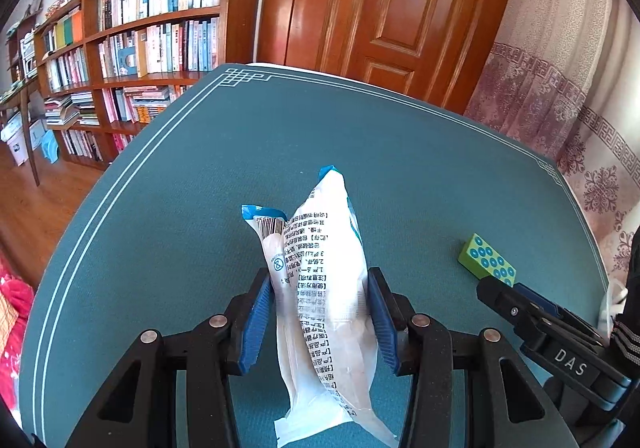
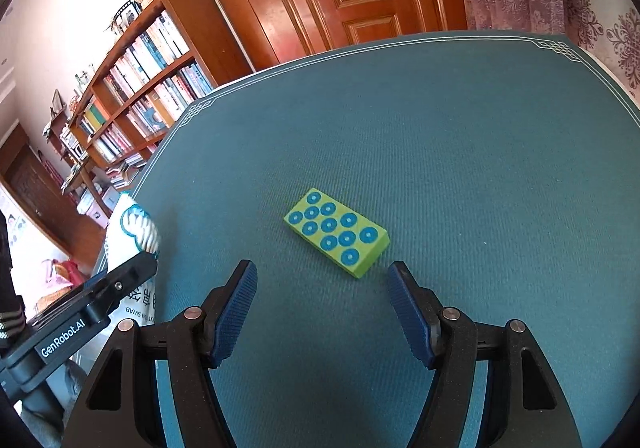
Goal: Organize objects
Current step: 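Grasp the green block with blue dots with the right tool, then carry the green block to the bowl with the right tool while the left carries the white packet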
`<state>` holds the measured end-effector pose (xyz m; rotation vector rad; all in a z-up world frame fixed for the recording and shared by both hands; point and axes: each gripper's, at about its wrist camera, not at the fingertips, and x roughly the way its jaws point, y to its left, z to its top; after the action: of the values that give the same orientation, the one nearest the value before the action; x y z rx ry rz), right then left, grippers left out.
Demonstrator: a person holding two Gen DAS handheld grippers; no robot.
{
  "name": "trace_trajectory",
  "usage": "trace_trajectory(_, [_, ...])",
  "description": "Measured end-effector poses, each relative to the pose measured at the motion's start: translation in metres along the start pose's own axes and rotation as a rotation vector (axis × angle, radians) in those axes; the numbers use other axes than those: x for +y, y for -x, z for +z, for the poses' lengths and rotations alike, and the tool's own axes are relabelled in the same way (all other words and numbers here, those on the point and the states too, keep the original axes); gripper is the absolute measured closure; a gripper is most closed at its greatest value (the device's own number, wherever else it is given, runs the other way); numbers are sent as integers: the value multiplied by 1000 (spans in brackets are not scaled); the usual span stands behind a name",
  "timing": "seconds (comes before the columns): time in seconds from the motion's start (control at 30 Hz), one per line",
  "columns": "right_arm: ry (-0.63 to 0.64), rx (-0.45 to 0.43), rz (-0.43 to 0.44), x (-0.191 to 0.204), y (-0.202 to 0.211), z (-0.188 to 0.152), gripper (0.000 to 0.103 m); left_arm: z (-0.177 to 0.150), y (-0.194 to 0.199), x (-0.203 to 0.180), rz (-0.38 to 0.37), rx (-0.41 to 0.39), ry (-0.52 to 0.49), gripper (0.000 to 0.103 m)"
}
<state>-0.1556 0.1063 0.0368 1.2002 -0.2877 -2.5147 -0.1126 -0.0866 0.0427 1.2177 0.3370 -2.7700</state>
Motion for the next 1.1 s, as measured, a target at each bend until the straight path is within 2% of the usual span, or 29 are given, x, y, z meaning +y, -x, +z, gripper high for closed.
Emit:
trace_trajectory(0.13, [-1, -25, -9, 8, -9, 5, 26, -2, -6, 11, 17, 25, 42, 54])
trace_trajectory(0.3, [53, -45, -76, 21, -22, 15, 25, -2, -9, 24, 36, 36, 94, 54])
trace_trajectory(0.5, [140, -38, -179, 36, -34, 18, 25, -3, -8, 22, 33, 32, 86, 54])
trace_trajectory(0.57, [151, -37, -204, 37, -35, 17, 29, -3, -8, 19, 31, 32, 79, 54])
trace_trajectory(0.63, [167, -37, -238, 38, -36, 17, 37, -3, -7, 17, 29, 31, 73, 54])
trace_trajectory(0.67, [173, -36, -240, 37, -35, 17, 41, -3, -7, 16, 28, 29, 69, 54])
trace_trajectory(0.9, [176, -36, -231, 29, -26, 9, 41, -3, -2, 9, 4, 7, 42, 54])
trace_trajectory(1.1, [143, -44, -212, 19, -1, -9, 41, -4, 7, 1, -41, -20, 17, 54])
